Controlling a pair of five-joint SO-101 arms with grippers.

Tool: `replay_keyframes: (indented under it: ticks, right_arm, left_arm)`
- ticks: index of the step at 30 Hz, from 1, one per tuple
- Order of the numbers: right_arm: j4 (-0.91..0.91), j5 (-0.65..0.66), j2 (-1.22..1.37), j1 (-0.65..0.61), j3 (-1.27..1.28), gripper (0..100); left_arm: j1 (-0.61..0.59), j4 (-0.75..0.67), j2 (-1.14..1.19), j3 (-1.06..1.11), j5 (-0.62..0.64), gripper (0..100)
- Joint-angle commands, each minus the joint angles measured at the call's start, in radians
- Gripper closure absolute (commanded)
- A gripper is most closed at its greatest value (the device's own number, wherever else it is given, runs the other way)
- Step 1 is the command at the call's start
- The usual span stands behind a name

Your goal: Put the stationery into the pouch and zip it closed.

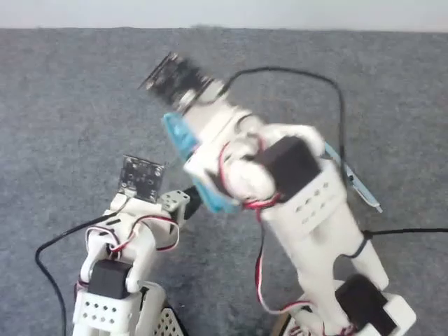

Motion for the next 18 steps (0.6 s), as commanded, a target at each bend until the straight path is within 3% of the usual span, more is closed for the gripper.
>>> replay_keyframes:
  ticks: [1,11,15,18]
  right_arm:
    - [-0.047,0.020,0.019,-0.054,0.140,99.1]
    - [-0.265,0.034,-0.151,-0.064,0.554,99.1]
    - [-0.383,0.032,-0.297,0.038,0.792,99.1]
    - [-0.475,0.038,-0.363,0.142,0.951,99.1]
  left_arm:
    - [-0.057,-0.044,-0.006,-0.065,0.015,69]
    - [-0.040,-0.110,-0.014,-0.015,0.218,70]
    - [-0.146,-0.121,-0.014,-0.016,0.219,70]
    - [-0.152,-0.121,-0.014,-0.015,0.218,70]
